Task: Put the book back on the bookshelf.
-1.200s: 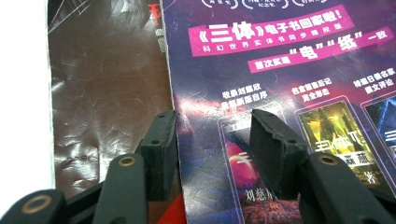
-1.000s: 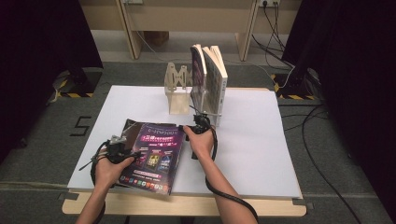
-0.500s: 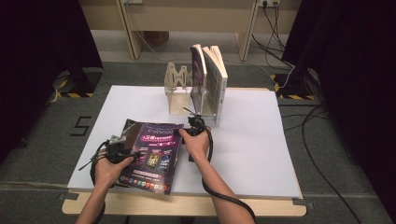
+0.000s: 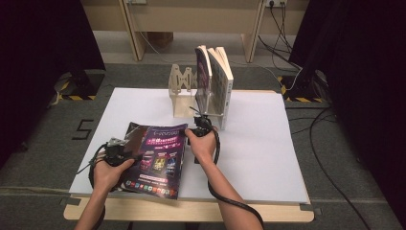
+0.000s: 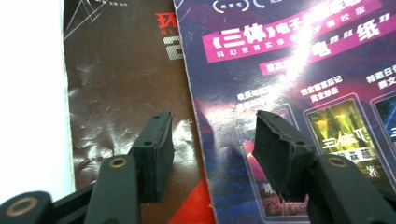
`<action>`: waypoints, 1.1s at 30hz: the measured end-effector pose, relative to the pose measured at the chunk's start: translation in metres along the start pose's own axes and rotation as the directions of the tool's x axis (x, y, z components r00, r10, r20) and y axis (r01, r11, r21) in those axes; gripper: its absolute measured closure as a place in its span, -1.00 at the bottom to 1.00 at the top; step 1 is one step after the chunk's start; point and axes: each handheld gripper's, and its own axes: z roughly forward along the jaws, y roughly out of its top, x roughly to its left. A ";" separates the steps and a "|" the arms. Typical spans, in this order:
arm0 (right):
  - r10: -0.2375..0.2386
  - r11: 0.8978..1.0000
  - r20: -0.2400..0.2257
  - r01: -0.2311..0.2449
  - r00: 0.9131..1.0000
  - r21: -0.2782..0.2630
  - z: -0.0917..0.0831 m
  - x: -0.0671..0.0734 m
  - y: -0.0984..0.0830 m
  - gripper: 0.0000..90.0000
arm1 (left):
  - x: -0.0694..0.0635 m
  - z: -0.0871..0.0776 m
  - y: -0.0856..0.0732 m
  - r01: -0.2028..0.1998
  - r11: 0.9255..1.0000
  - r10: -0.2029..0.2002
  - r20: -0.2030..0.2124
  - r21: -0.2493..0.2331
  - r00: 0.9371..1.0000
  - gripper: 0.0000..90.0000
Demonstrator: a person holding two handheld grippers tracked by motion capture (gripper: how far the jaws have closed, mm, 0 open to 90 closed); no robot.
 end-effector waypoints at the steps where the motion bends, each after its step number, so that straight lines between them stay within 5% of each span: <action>1: -0.007 1.000 0.001 0.007 1.000 -0.005 -0.002 0.001 0.001 0.80 | 0.000 0.000 0.000 0.000 1.000 0.000 0.001 -0.002 1.000 0.01; 33: -0.098 0.984 0.031 0.102 0.995 -0.146 -0.052 0.013 0.017 0.87 | -0.001 -0.002 0.002 0.007 1.000 -0.007 0.010 -0.020 1.000 -0.07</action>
